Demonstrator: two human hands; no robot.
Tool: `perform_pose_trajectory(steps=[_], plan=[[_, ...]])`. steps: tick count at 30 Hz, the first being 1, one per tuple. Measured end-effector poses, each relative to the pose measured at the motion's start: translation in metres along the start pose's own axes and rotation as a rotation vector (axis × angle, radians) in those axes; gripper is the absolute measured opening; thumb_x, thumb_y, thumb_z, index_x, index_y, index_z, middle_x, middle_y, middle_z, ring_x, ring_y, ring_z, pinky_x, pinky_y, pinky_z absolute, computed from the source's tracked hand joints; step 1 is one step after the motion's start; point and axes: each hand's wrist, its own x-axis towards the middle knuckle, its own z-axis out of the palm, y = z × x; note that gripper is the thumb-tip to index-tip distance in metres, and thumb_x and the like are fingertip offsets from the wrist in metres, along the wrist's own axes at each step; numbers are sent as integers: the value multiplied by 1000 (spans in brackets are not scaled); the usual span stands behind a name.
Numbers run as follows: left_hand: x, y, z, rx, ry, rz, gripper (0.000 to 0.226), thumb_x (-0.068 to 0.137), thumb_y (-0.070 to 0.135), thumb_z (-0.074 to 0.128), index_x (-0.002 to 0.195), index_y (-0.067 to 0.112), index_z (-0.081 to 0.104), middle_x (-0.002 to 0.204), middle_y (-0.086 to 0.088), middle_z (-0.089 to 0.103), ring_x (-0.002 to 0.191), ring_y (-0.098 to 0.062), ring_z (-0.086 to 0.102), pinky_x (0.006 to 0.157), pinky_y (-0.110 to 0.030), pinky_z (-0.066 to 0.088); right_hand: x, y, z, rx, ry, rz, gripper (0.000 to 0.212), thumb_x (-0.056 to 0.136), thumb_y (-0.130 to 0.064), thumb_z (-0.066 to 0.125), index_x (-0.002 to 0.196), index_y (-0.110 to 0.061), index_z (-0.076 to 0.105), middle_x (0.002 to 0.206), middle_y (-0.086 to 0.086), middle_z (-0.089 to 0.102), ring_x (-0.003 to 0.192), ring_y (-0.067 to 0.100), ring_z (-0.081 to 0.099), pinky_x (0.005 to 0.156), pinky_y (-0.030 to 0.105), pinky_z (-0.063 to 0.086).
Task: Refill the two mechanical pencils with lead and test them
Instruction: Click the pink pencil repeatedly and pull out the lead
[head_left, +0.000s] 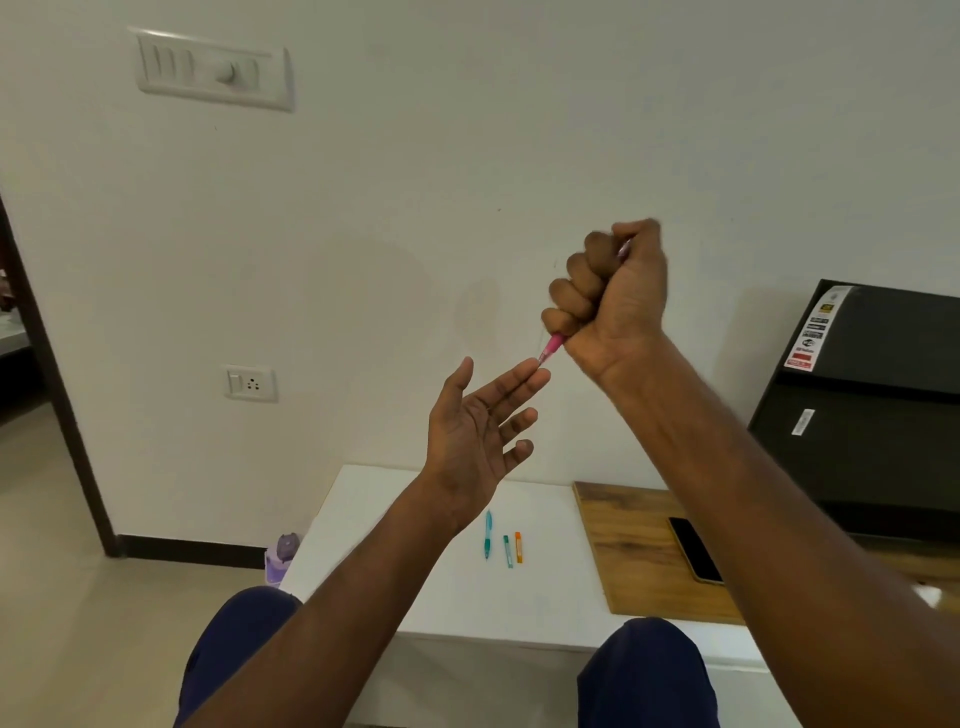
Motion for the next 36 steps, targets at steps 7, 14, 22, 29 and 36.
perform_pose_trajectory(steps=[7,14,22,29,36], plan=[[-2,1,-1,-4,-8,18,67,103,67,35,128,22,78,137,0,73,91,-13,63,73,-29,45,2,1,-6,103,2,-13,53,101,-41,30,51,-23,23,47,-6,15,43,12,11,46,20,16],[0,-4,-1,-11,-36,15,67,103,67,36,130,22,77,138,0,72,94,-14,63,73,-29,46,-1,7,-9,145,36,-27,58,101,-39,28,46,-22,31,44,-6,21,42,12,13,46,20,18],[0,-7,5,221,123,168,33,104,50,60,119,29,80,121,8,79,89,-11,61,73,-28,49,-2,6,-16,223,81,-47,51,100,-36,25,51,-23,21,46,-6,15,47,15,7,43,17,20],[4,-13,11,468,239,538,13,96,35,78,105,27,82,100,8,82,75,-4,64,65,-18,53,-4,8,-18,254,56,-39,60,103,-44,28,47,-21,31,42,-6,22,36,11,19,41,18,23],[8,-12,13,476,289,566,14,95,40,78,102,29,82,96,9,82,84,-21,69,70,-23,58,-2,12,-20,200,90,-47,55,101,-36,26,48,-22,29,43,-6,21,36,11,18,44,17,23]])
